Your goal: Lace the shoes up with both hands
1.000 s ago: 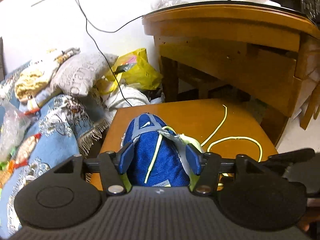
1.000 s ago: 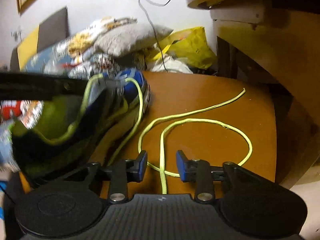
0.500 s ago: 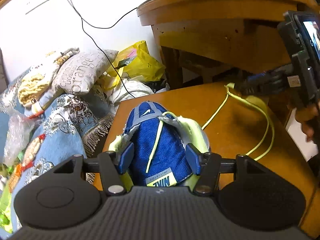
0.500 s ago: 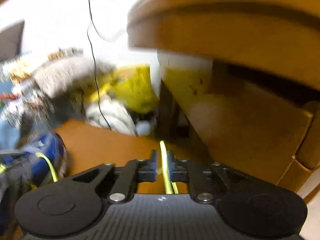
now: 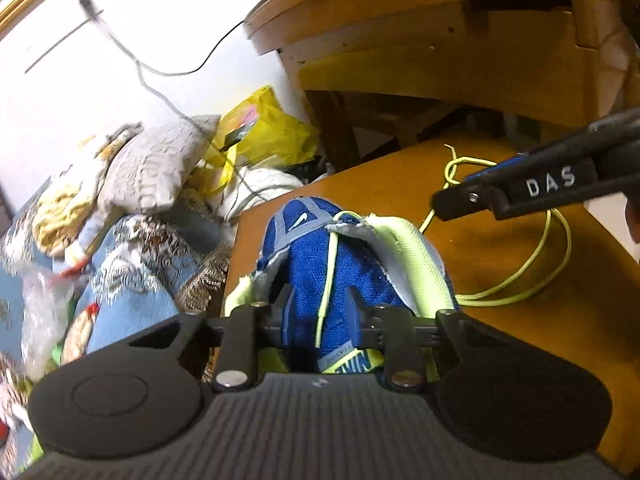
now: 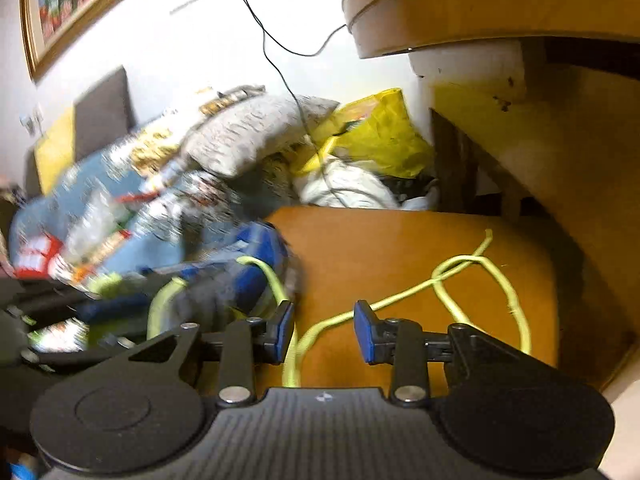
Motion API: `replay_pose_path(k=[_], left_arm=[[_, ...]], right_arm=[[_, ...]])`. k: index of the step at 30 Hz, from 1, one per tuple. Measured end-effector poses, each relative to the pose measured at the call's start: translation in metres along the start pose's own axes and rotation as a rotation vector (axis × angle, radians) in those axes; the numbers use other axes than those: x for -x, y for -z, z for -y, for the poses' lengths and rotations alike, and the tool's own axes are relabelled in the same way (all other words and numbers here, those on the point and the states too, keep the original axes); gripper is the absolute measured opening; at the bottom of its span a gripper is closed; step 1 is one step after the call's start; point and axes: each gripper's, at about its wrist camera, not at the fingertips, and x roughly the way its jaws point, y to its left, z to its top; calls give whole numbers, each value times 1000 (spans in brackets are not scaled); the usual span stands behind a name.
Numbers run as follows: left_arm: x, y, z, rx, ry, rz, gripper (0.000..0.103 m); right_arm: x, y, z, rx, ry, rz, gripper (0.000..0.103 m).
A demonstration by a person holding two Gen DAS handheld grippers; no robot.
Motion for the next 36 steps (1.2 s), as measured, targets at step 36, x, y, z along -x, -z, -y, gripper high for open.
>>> replay_pose_path(k=[36], left_arm=[[15,32,-40,432,255,27,20]], right_arm=[[14,-4,-44,-77,-143,84,55]])
